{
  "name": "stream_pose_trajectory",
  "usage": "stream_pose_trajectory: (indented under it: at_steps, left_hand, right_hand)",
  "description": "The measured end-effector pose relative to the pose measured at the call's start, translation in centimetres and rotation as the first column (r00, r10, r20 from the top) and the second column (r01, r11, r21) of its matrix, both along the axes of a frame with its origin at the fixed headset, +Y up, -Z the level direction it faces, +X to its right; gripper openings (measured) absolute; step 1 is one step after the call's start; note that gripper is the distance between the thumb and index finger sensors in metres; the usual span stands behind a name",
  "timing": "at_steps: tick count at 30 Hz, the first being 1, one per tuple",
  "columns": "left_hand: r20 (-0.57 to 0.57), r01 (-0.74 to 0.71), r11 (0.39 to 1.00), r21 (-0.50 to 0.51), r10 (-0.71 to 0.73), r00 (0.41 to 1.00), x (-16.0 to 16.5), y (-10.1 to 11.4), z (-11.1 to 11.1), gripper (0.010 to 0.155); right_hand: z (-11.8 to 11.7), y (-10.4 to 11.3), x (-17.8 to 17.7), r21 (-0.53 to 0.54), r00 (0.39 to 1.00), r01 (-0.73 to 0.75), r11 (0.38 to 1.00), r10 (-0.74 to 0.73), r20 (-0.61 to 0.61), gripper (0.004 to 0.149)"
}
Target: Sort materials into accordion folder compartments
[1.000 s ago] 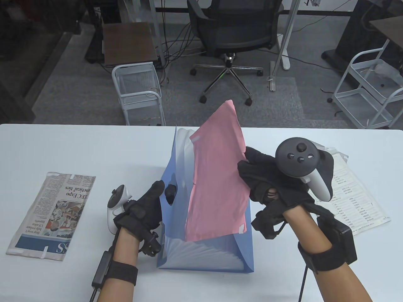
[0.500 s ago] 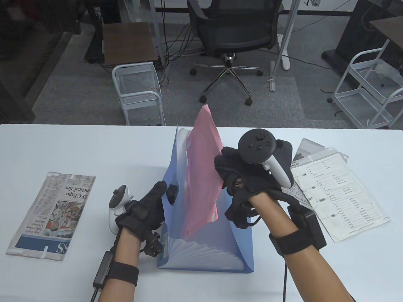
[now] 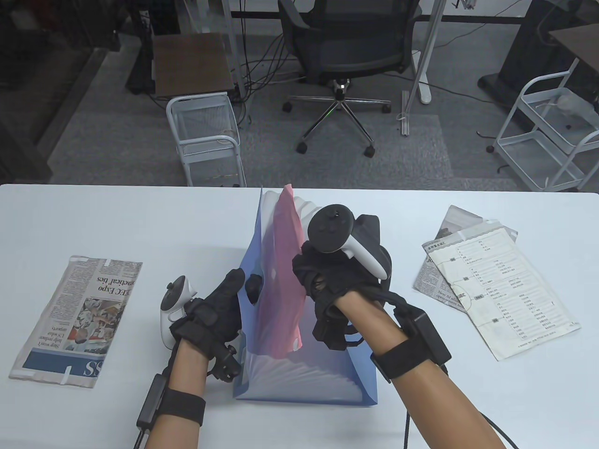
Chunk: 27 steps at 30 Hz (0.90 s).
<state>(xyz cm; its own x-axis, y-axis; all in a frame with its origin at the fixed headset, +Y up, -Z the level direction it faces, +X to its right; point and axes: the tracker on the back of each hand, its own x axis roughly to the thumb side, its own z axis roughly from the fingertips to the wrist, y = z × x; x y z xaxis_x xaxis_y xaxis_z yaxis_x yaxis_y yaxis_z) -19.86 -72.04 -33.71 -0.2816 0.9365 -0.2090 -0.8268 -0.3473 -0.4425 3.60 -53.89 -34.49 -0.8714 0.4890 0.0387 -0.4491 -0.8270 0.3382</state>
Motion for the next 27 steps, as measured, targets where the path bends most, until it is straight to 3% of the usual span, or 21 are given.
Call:
stream_pose_trajectory:
  at_steps: [27]
  left_hand:
    - [-0.008, -0.025, 1.000, 0.011, 0.025, 1.000, 0.1, 0.0, 0.2, 0.080]
  right_hand:
    - [0.1, -2.4, -4.5, 0.092, 0.955, -0.296, 0.951, 0.294, 0.028, 0.044]
